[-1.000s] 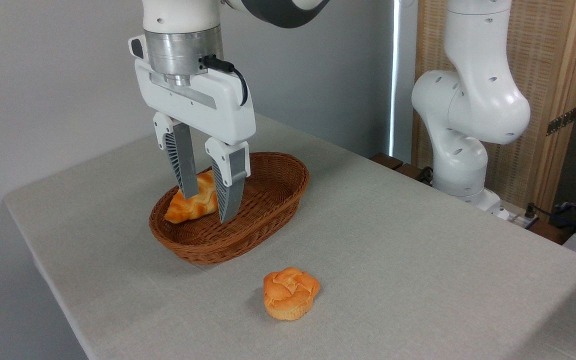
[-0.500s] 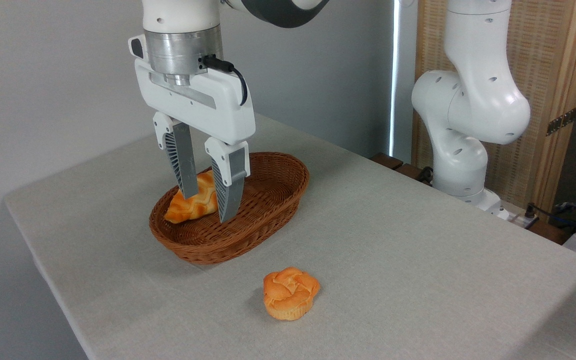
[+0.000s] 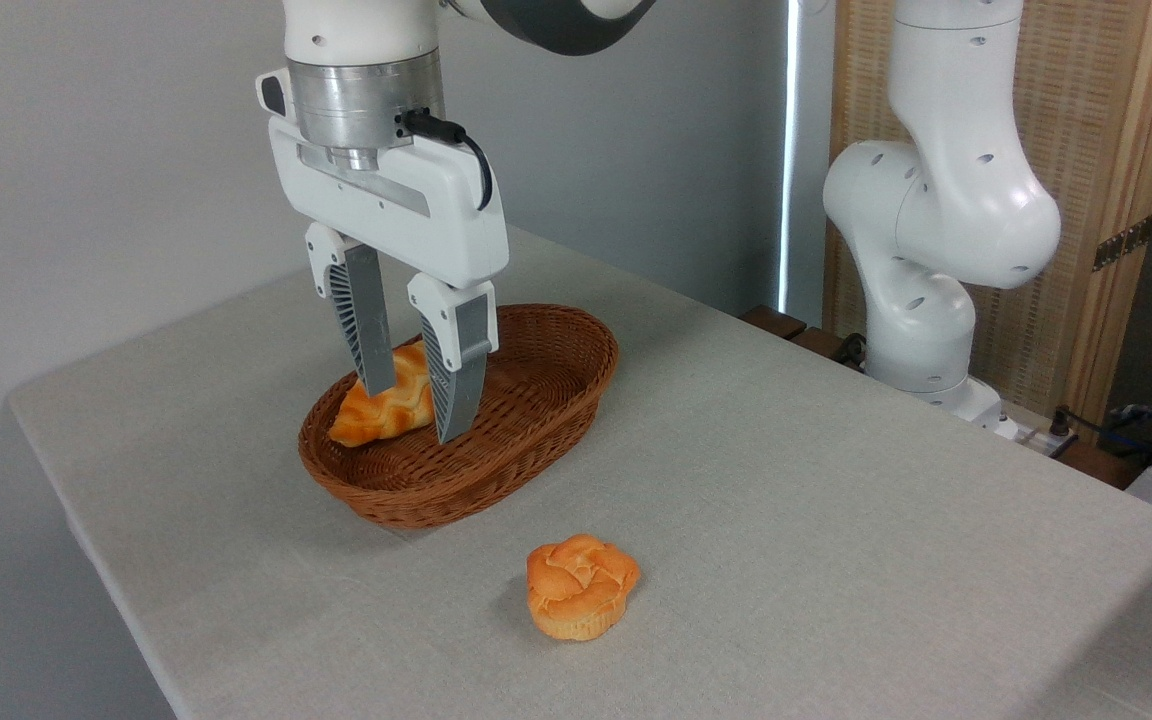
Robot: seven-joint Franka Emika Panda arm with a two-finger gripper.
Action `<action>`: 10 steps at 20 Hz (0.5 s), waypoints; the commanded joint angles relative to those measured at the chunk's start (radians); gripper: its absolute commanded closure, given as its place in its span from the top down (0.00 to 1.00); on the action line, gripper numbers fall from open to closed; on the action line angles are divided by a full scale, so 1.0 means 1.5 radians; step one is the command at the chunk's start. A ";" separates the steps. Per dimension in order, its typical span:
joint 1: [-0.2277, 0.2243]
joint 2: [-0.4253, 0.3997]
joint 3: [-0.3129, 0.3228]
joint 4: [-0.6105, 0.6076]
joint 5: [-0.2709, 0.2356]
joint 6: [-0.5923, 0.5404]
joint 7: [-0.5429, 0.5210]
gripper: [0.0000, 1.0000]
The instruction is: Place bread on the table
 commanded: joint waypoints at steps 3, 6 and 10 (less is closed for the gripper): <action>0.003 -0.003 -0.004 0.009 -0.006 -0.011 0.003 1.00; 0.003 -0.002 -0.005 0.009 -0.006 -0.011 0.004 1.00; 0.000 -0.002 -0.008 0.008 -0.006 -0.011 0.004 1.00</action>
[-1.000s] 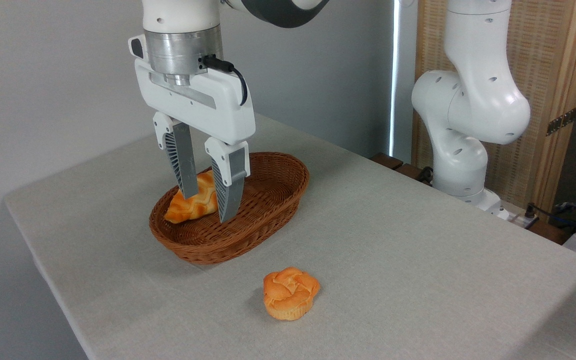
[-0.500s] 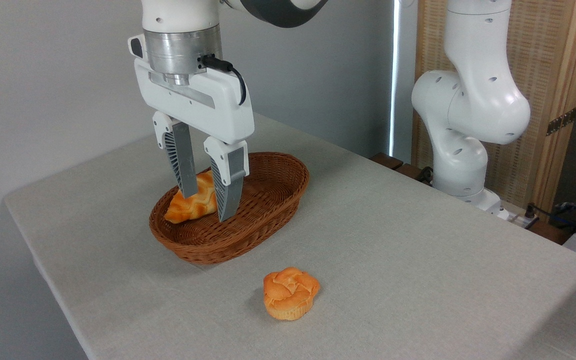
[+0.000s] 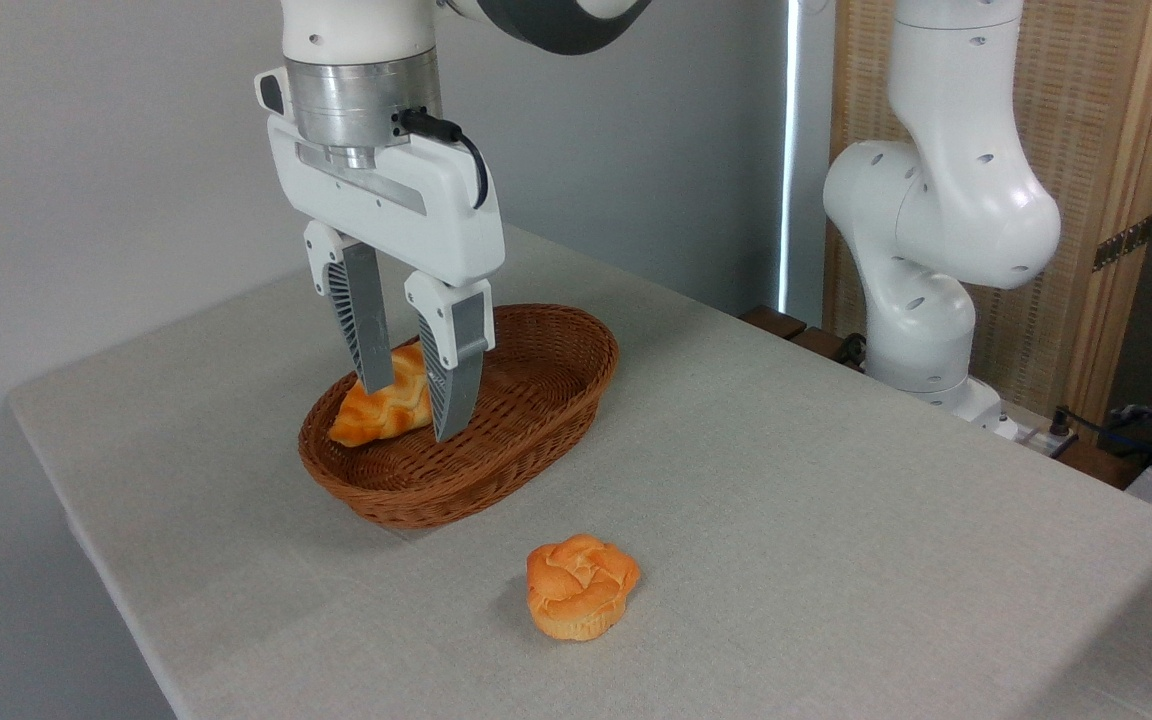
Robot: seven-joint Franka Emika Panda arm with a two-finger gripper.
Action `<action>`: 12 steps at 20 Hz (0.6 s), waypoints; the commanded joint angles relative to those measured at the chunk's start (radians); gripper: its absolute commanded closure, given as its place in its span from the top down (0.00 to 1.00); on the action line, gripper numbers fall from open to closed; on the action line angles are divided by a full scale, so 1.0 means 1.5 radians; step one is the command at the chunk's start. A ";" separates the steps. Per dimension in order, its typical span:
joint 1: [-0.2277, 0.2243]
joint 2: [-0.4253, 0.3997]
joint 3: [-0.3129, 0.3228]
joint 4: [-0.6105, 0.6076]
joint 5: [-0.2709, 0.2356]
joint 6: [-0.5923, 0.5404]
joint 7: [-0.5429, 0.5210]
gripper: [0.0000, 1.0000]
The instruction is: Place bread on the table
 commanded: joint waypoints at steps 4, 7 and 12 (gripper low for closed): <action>-0.002 -0.001 -0.019 0.007 -0.006 -0.011 -0.005 1.00; -0.007 0.003 -0.035 -0.001 -0.006 -0.011 -0.031 1.00; -0.054 0.015 -0.035 -0.010 -0.006 -0.011 -0.083 1.00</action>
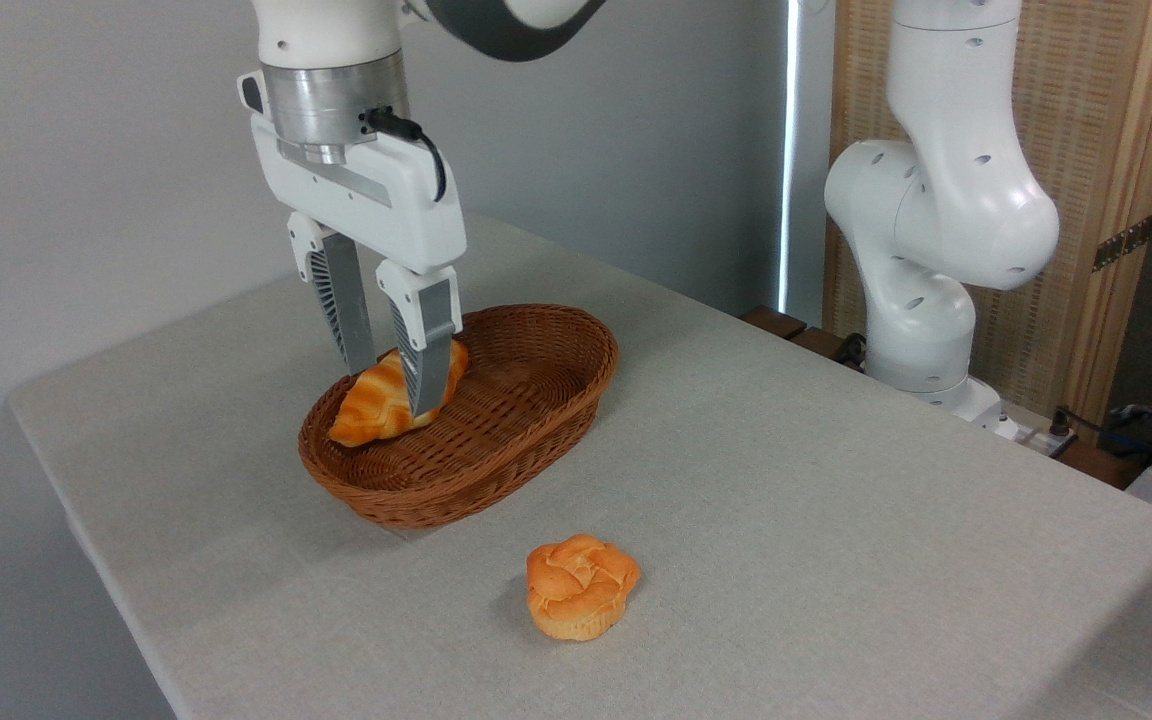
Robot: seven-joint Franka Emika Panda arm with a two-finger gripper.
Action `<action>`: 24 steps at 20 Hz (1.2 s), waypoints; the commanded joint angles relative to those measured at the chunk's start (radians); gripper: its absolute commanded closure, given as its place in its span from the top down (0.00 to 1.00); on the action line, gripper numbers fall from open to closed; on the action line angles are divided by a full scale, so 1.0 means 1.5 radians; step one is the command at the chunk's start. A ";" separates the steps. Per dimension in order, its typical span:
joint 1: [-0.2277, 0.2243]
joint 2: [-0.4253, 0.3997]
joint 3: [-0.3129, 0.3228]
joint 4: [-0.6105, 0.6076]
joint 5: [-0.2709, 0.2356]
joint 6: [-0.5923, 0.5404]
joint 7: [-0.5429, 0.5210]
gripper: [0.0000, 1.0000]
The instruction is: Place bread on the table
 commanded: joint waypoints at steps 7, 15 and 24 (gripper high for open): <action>-0.113 0.049 0.004 -0.019 -0.001 -0.021 -0.086 1.00; -0.172 0.062 0.004 -0.019 -0.002 -0.055 -0.111 1.00; -0.188 0.092 -0.018 -0.014 -0.001 -0.047 -0.154 1.00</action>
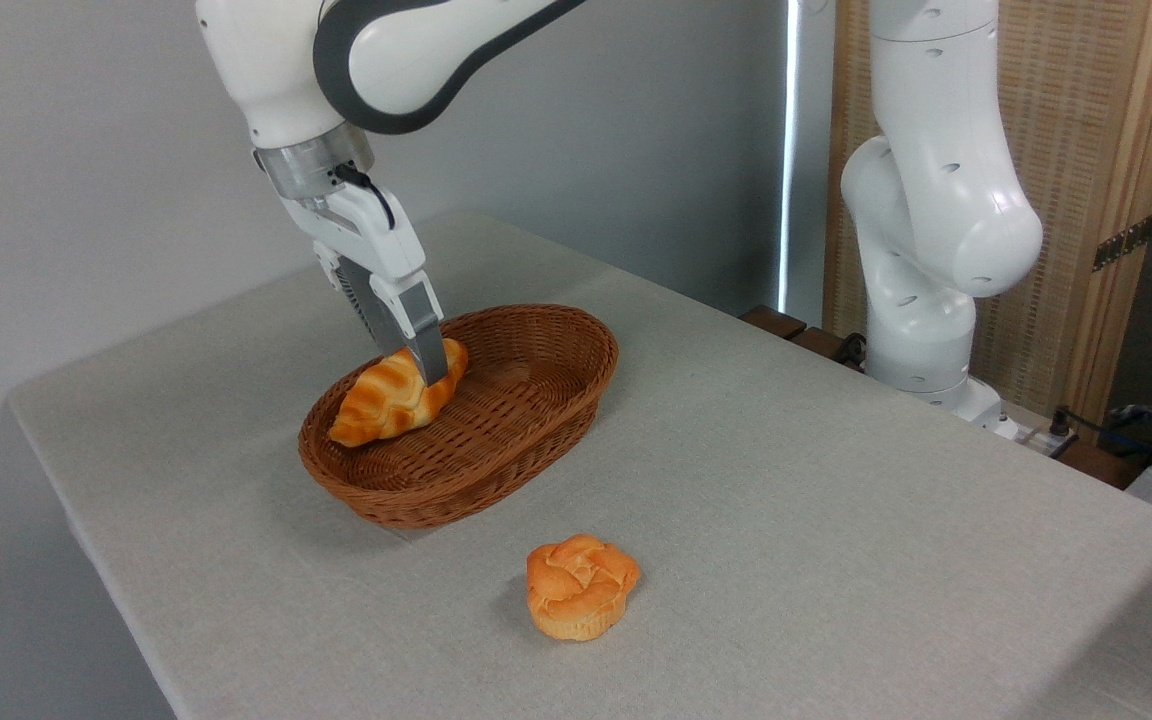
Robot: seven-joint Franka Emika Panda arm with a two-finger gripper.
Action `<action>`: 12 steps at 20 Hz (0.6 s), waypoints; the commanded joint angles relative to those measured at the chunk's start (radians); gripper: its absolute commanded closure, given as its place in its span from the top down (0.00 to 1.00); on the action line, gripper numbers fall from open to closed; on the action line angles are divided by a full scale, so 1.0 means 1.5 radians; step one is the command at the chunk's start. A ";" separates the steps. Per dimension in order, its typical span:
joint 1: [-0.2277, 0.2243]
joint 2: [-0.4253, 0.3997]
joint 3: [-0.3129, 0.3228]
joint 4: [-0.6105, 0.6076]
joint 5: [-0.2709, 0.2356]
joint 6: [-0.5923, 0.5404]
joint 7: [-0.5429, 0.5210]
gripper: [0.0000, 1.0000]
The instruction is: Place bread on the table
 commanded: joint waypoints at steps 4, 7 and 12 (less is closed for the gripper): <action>-0.004 0.022 -0.015 0.011 -0.004 0.000 -0.021 1.00; -0.003 0.024 -0.017 0.013 -0.004 0.002 -0.021 1.00; -0.001 0.021 -0.015 0.017 -0.008 0.003 -0.020 1.00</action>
